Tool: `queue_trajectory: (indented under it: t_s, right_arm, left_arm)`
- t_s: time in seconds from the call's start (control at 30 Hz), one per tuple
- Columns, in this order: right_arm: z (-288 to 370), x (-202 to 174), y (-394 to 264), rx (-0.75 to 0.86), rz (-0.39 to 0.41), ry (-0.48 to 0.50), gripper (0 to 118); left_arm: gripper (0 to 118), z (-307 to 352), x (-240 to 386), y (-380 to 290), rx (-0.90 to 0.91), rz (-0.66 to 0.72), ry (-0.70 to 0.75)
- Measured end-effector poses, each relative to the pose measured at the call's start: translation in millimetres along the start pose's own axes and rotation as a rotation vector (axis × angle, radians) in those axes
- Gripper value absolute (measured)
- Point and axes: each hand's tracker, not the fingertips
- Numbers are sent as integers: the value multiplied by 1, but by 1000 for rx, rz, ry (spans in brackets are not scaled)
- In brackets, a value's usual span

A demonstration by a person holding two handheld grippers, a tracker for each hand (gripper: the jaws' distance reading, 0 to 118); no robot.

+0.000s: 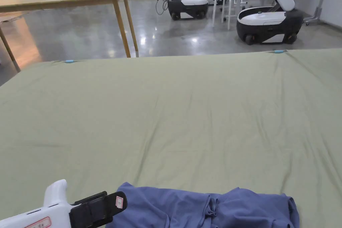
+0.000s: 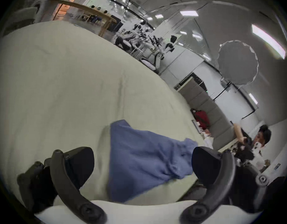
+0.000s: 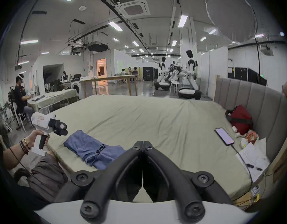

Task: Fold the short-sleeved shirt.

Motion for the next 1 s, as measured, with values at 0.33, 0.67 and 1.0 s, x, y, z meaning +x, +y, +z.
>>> queue_trajectory:
  t_s: [0.33,0.67,1.0]
  right_arm:
    - [2,-3,11,26,-6,14,1]
    - [-2,-6,5,-17,-9,8,1]
    - [-4,-5,5,-32,-16,4,1]
  left_arm:
    - [118,-46,4,-15,-117,-86,-89]
    - [17,-41,-13,-15,-54,116,-105]
    - [17,29,-53,-2,50,179,111]
